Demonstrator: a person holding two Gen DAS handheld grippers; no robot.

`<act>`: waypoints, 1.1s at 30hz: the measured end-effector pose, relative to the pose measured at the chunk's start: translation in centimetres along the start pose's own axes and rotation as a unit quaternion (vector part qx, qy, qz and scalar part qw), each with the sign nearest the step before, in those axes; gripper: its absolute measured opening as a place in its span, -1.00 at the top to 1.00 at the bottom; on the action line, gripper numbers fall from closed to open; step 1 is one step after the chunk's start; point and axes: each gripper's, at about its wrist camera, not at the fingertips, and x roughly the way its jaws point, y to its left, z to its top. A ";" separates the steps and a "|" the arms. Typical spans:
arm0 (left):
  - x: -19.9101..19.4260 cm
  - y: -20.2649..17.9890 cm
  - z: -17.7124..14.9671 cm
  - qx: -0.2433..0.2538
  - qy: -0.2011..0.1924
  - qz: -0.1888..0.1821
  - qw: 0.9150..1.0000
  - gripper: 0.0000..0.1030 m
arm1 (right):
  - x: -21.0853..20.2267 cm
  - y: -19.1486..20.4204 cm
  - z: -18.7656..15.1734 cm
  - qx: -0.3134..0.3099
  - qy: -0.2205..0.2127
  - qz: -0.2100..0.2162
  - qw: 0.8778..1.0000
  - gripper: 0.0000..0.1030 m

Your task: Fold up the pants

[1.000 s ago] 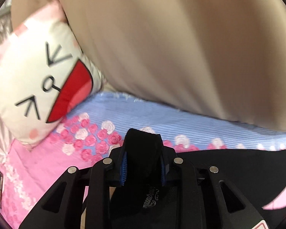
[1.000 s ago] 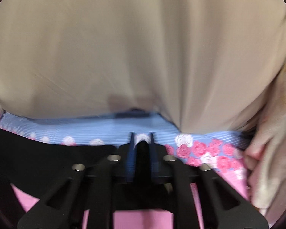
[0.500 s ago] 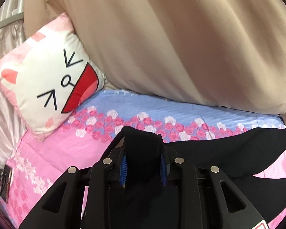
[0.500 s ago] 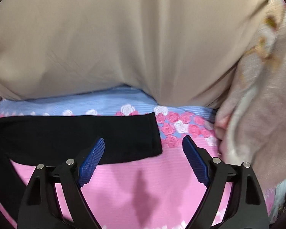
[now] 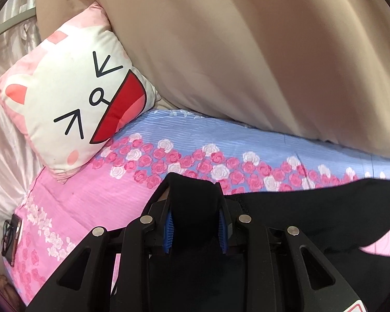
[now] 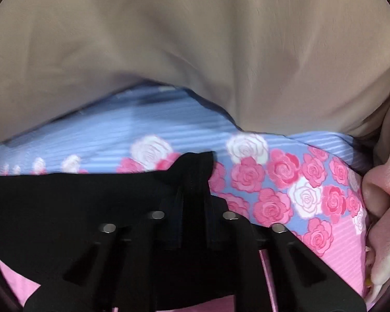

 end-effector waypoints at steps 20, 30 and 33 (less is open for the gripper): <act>-7.1 11.5 -18.3 -0.022 0.059 -0.034 0.997 0.47 | -25.9 -0.7 -25.3 -0.038 -0.028 0.041 0.998 0.78; -10.1 17.4 -21.6 -0.078 0.033 0.082 0.993 0.54 | -31.4 -2.4 -28.0 0.030 -0.111 0.072 0.991 -0.74; -13.0 15.6 -19.6 -0.055 -0.013 0.084 0.995 0.53 | -30.3 -1.7 -25.2 0.001 -0.093 0.059 0.994 -0.77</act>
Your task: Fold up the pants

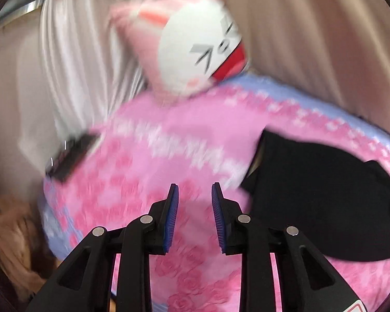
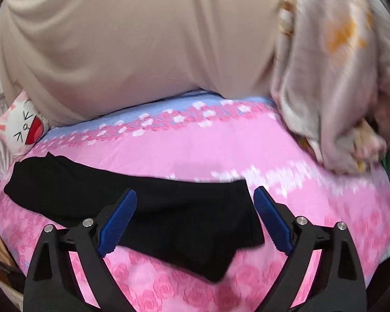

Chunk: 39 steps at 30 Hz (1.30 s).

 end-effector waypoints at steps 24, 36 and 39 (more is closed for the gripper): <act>0.5 -23.8 -0.7 0.104 0.019 -0.146 0.984 0.18 | 1.8 -4.2 -1.9 -0.025 0.069 -0.002 0.997 0.02; 0.3 -23.2 -0.7 0.047 0.020 -0.114 0.992 -0.04 | 0.2 2.1 4.9 -0.180 -0.044 -0.023 0.982 1.00; -0.4 -22.1 -0.2 0.036 0.007 -0.105 0.994 -0.04 | -5.5 1.4 7.3 -0.191 -0.102 -0.072 0.974 0.98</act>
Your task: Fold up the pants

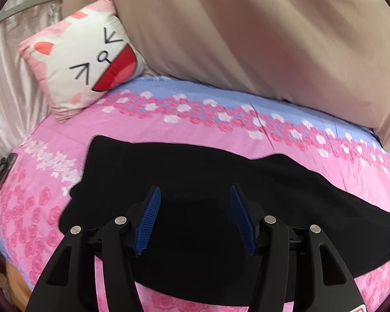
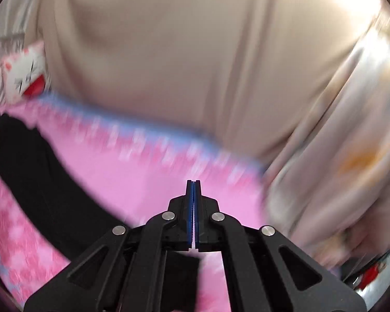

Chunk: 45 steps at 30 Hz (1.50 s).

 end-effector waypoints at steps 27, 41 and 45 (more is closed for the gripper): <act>-0.3 -0.5 -0.1 -0.042 -0.002 0.028 0.999 -0.05 | 0.7 2.9 -14.7 -0.152 0.132 -0.001 0.979 0.34; 0.3 -6.5 1.0 -0.029 0.002 -0.035 0.999 -0.05 | 10.9 -2.0 -11.4 0.164 0.197 0.092 0.962 -0.39; -0.4 -5.7 0.2 -0.014 -0.005 -0.006 1.000 -0.30 | 14.3 1.0 -11.8 0.140 0.236 0.107 0.956 0.37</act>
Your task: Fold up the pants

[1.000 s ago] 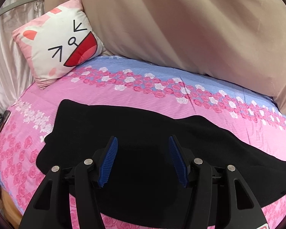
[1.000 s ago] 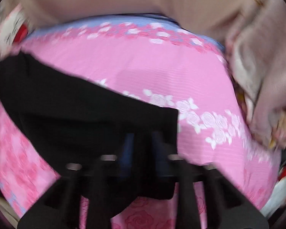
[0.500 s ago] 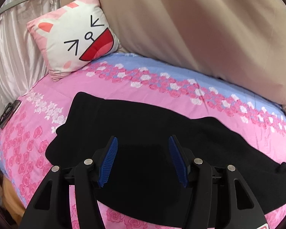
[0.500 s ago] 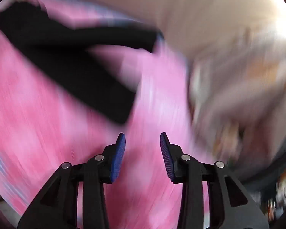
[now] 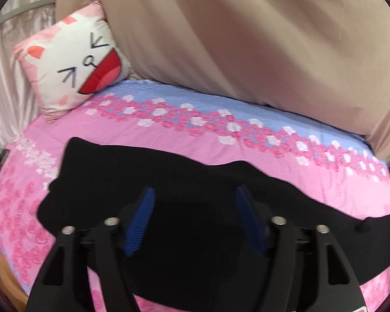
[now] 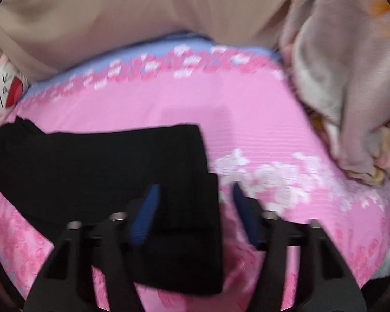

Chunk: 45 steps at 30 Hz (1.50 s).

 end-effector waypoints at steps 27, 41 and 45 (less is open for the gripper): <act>5.1 4.9 -1.7 -0.017 0.030 0.004 0.999 -0.30 | 1.2 32.0 10.7 -0.217 -0.065 0.163 0.960 0.10; 7.1 10.6 -0.7 0.009 0.013 0.022 1.000 -0.30 | 15.9 52.1 15.2 -0.289 0.050 0.264 0.919 0.60; 8.2 11.2 -0.6 0.009 0.018 0.019 1.000 -0.30 | 14.5 53.0 17.6 -0.298 -0.033 0.211 0.930 1.00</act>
